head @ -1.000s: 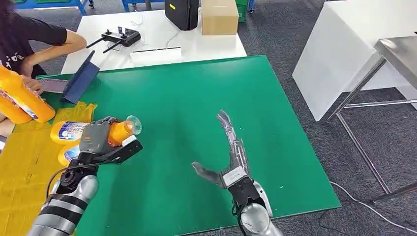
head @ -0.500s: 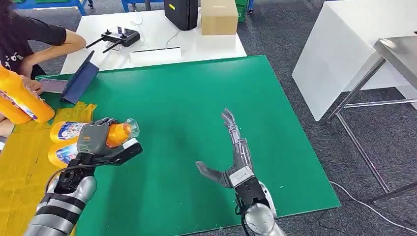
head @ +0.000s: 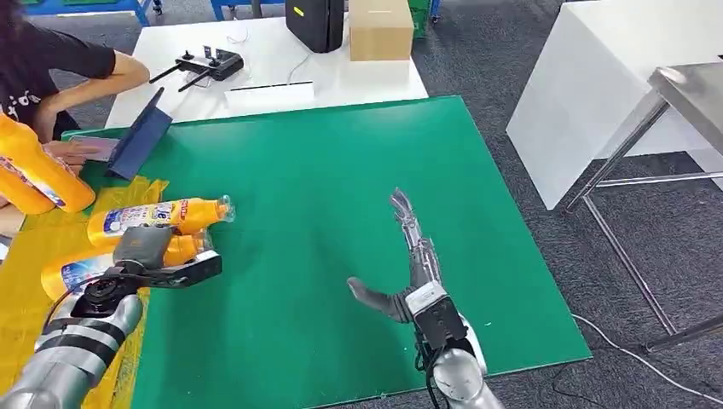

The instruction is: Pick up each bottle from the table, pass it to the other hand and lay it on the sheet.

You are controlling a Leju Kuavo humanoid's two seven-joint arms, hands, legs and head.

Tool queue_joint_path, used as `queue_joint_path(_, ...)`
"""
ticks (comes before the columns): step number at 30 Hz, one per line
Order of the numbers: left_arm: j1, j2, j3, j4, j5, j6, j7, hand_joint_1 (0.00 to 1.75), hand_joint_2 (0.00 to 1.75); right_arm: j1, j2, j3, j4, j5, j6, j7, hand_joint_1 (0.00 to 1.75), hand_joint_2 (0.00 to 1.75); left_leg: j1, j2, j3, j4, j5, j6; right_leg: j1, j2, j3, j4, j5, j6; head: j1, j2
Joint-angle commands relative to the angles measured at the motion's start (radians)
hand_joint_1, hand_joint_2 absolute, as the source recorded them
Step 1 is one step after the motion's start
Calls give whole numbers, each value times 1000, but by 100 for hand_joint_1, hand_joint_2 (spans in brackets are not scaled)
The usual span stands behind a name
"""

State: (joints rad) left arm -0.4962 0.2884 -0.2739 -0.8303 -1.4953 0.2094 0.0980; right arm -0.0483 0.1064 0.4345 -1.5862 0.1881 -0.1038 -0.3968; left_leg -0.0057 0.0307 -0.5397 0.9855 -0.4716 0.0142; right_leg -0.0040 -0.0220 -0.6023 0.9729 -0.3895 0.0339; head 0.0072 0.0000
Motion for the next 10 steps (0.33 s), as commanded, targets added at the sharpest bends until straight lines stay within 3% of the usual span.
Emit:
queue_joint_path(1,-145,17,-90,267,-49,-15,18,175,175,-54,-1,-11,84,-3,5,8,0,175,2,-4,4,0,-1,-1,1,0,4,-1,-1,-1,0,0)
queue_joint_path(10,-170,-3,-75,315,-18,-40,-19,175,175,-59,1,-11,93,-6,6,11,0,175,1,-2,3,-1,0,-1,0,1,3,-1,0,0,0,0)
